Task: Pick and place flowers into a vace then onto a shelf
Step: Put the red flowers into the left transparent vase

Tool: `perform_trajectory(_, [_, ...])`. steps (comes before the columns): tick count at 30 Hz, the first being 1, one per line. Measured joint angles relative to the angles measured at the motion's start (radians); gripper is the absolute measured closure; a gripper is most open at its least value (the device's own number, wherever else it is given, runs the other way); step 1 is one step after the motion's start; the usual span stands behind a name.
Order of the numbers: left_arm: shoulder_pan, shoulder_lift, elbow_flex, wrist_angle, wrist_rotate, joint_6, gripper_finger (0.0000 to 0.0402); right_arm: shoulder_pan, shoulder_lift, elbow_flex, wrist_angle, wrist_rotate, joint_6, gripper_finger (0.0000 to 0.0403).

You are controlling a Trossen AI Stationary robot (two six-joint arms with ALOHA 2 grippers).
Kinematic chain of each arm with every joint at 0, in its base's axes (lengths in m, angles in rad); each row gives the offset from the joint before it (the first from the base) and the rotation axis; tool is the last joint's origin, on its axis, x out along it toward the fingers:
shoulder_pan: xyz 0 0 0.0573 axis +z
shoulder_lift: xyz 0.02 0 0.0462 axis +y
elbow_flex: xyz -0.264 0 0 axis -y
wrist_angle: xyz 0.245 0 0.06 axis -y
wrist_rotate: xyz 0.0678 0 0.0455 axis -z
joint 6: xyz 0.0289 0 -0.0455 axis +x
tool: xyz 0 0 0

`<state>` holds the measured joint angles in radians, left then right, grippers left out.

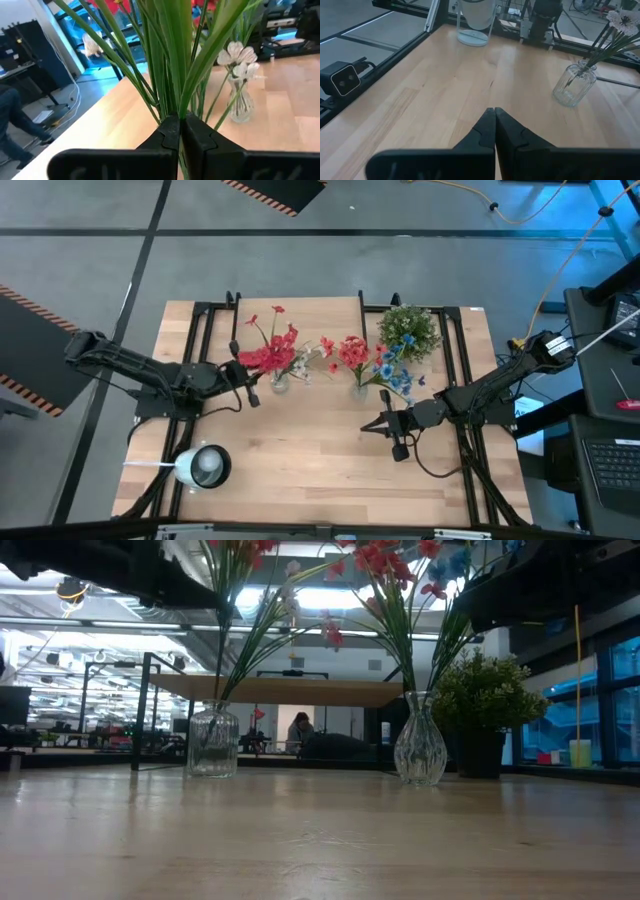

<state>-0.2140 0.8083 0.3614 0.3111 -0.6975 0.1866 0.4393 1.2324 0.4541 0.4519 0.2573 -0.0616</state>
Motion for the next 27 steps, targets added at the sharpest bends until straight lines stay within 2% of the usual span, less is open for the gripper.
perform_trajectory(13, [0.008,0.098,0.0,0.01,-0.032,-0.116,0.0398,0.0,0.0,0.0,-0.001,0.0,0.0,0.0402])
perform_trajectory(21, [0.005,0.163,0.0,0.023,-0.107,-0.223,0.0398,0.0,0.0,0.0,-0.001,0.0,0.0,0.0402])
perform_trajectory(27, [0.004,0.223,0.0,0.086,-0.14,-0.237,0.0398,0.0,0.0,0.0,-0.004,0.0,0.0,0.0402])
